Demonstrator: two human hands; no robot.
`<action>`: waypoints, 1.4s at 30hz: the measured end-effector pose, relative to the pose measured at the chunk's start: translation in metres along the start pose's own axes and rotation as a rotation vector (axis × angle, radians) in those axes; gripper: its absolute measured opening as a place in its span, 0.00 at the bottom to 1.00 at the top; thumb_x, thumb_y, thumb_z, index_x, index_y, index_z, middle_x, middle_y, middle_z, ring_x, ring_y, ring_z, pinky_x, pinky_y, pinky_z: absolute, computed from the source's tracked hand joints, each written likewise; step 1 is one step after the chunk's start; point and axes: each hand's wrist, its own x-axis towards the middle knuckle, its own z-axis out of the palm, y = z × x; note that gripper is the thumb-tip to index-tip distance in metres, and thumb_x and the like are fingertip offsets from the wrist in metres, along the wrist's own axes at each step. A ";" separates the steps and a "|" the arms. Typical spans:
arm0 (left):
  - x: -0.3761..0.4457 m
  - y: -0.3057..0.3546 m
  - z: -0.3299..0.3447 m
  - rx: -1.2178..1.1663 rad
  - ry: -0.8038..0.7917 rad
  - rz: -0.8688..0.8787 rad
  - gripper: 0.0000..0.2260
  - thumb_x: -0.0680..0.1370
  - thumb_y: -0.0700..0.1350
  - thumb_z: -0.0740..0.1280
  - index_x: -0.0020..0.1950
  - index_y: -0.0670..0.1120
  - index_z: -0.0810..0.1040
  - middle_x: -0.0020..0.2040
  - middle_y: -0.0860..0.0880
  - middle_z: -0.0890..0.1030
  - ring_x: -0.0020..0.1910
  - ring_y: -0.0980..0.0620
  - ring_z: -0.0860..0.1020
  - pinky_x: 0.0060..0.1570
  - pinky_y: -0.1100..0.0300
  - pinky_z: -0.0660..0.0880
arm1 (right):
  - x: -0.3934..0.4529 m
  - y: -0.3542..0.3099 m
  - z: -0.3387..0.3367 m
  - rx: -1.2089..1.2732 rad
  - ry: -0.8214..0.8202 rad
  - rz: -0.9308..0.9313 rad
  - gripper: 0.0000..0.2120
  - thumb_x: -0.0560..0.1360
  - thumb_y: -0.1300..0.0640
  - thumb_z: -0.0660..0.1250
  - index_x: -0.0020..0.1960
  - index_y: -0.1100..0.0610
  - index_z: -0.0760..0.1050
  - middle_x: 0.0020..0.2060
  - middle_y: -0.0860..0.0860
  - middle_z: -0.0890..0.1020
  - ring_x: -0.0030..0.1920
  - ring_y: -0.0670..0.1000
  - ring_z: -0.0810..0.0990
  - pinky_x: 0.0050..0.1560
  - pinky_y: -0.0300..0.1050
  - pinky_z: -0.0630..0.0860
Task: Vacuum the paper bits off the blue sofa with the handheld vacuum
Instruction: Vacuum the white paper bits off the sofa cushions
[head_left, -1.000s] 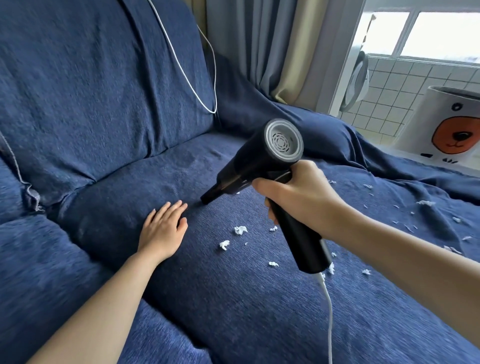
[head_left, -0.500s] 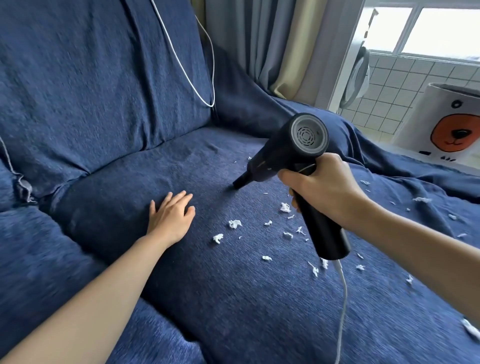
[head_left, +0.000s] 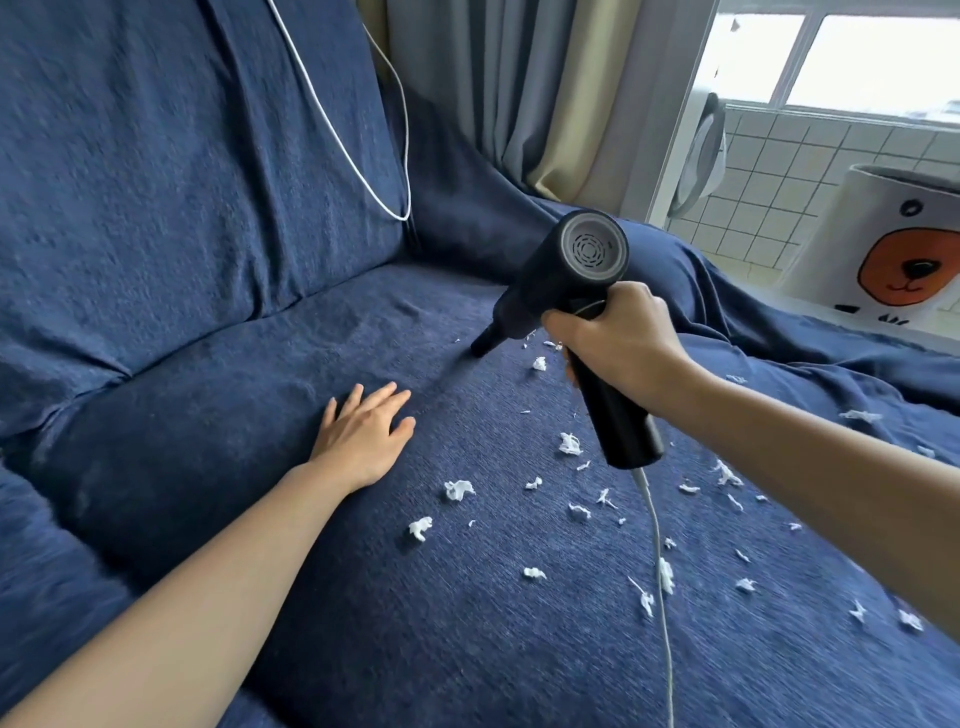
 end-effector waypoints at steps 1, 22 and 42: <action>0.004 0.001 0.001 -0.002 0.005 0.004 0.23 0.82 0.57 0.50 0.77 0.56 0.58 0.78 0.58 0.54 0.78 0.48 0.49 0.76 0.46 0.43 | 0.005 0.000 0.003 0.001 0.009 -0.004 0.12 0.71 0.55 0.72 0.35 0.63 0.80 0.29 0.56 0.84 0.21 0.46 0.79 0.27 0.38 0.78; 0.009 -0.002 0.016 -0.043 0.187 0.053 0.21 0.82 0.55 0.54 0.75 0.54 0.64 0.76 0.56 0.61 0.77 0.52 0.55 0.75 0.54 0.50 | 0.041 0.007 0.001 -0.026 0.043 0.032 0.09 0.71 0.55 0.73 0.40 0.63 0.82 0.33 0.56 0.85 0.30 0.54 0.85 0.33 0.43 0.83; 0.046 0.017 0.021 0.000 0.088 0.114 0.22 0.82 0.57 0.51 0.76 0.56 0.61 0.77 0.57 0.57 0.77 0.55 0.52 0.76 0.56 0.46 | 0.087 0.036 0.004 -0.055 0.131 0.056 0.11 0.73 0.55 0.71 0.43 0.64 0.83 0.37 0.60 0.86 0.31 0.55 0.84 0.31 0.41 0.81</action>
